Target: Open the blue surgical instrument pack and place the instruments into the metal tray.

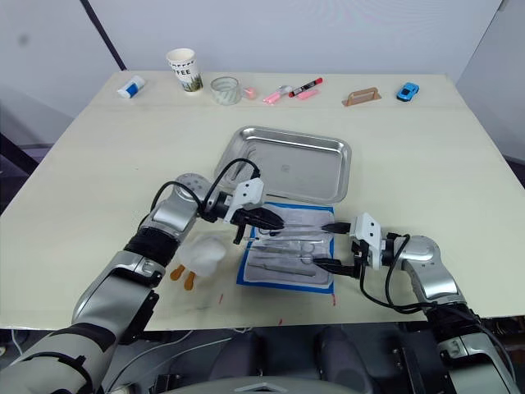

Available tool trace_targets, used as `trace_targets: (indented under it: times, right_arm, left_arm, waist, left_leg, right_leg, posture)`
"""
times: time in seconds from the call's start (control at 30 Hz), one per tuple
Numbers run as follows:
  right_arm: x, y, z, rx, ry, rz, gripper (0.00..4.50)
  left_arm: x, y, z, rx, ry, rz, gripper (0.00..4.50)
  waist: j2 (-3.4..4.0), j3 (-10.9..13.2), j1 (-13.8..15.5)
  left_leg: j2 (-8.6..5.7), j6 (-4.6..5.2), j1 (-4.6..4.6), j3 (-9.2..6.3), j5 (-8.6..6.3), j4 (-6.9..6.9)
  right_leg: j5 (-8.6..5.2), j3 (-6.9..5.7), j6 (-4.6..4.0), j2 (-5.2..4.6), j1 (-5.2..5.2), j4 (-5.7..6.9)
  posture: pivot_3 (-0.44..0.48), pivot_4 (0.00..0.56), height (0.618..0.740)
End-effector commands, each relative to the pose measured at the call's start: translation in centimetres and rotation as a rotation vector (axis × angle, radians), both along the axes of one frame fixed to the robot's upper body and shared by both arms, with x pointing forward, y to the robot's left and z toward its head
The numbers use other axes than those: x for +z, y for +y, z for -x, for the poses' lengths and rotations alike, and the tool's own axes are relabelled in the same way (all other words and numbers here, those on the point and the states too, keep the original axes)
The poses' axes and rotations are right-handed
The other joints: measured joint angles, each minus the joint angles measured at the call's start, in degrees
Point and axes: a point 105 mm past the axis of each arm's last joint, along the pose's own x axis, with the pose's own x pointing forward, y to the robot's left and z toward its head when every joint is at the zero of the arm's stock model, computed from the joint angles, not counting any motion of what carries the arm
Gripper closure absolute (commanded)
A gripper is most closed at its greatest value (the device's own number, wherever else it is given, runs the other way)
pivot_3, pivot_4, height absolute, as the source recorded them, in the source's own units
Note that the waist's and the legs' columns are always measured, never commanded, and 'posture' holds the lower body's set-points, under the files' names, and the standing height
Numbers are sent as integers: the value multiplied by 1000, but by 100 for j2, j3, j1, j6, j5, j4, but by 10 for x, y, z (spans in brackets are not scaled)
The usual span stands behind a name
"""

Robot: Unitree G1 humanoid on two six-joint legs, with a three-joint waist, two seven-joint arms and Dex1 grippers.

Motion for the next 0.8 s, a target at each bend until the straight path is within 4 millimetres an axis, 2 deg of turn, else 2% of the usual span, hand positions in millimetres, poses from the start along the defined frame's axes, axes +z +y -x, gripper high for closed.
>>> trace_targets:
  times: [0.03, 0.37, 0.57, 0.8]
  right_arm:
    - [-36, 0, 12, -3, 139, 80, 90]
    - [-36, 1, 12, -3, 138, 78, 90]
    - [-37, 1, 12, -3, 138, 78, 90]
    - [-37, 2, 12, -2, 137, 78, 90]
  left_arm:
    - [10, -6, -1, -29, -41, -30, 4462]
    - [17, -11, -2, -39, -27, -119, 4462]
    - [29, -17, -2, -32, -5, -135, 4462]
    - [33, -16, 1, -27, 13, -187, 4462]
  waist:
    - [0, 0, 0]
    - [0, 0, 1]
    - [0, 1, 0]
    - [0, 2, -1]
  left_leg:
    - [0, 0, 0, 0, 0, 0]
    - [0, 0, 0, 0, 0, 0]
    - [0, 0, -1, -1, 0, -1]
    - [0, 0, -1, 0, 0, -1]
  right_leg:
    - [0, 0, 0, 0, 0, 0]
    - [0, 0, 0, 1, 0, 0]
    - [-1, 0, 0, 1, 0, 0]
    - [-1, 2, 0, 1, -1, 0]
  posture:
    - [0, 150, 725]
    - [0, 150, 725]
    - [0, 150, 725]
    - [0, 150, 725]
